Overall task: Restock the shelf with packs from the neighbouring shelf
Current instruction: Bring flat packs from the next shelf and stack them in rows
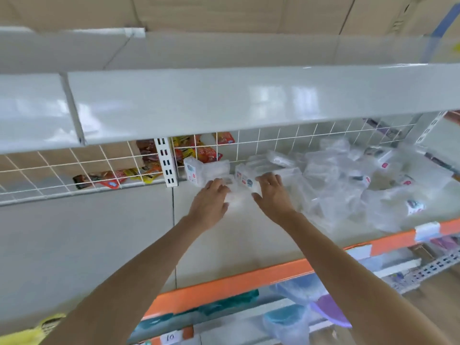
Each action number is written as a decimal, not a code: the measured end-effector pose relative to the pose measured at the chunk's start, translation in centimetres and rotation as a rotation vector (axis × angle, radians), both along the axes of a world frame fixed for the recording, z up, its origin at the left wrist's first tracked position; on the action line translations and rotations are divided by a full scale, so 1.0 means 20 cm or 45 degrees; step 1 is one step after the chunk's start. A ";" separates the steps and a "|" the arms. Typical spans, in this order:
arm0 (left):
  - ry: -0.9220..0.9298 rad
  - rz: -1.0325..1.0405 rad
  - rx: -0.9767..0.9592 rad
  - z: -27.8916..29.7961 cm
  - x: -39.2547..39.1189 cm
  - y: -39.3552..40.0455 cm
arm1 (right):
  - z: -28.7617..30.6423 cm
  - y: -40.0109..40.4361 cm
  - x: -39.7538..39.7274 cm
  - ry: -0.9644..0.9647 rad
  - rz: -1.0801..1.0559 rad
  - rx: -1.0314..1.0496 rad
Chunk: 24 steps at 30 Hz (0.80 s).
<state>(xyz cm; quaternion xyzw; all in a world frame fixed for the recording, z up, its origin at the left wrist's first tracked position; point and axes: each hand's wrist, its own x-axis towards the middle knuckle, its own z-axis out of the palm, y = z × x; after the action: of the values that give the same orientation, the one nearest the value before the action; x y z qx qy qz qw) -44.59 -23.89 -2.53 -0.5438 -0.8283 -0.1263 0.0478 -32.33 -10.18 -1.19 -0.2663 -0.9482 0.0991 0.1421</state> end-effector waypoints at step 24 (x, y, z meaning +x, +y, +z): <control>-0.200 0.774 0.449 0.01 0.37 -0.97 | -0.11 -0.58 0.06 0.206 0.714 -0.223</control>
<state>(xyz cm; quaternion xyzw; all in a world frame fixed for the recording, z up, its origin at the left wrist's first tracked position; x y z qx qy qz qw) -37.10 -43.37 -2.36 -0.2444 -0.9189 -0.2886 0.1123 -31.15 -21.86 -3.42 0.0033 -0.9582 0.2368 0.1608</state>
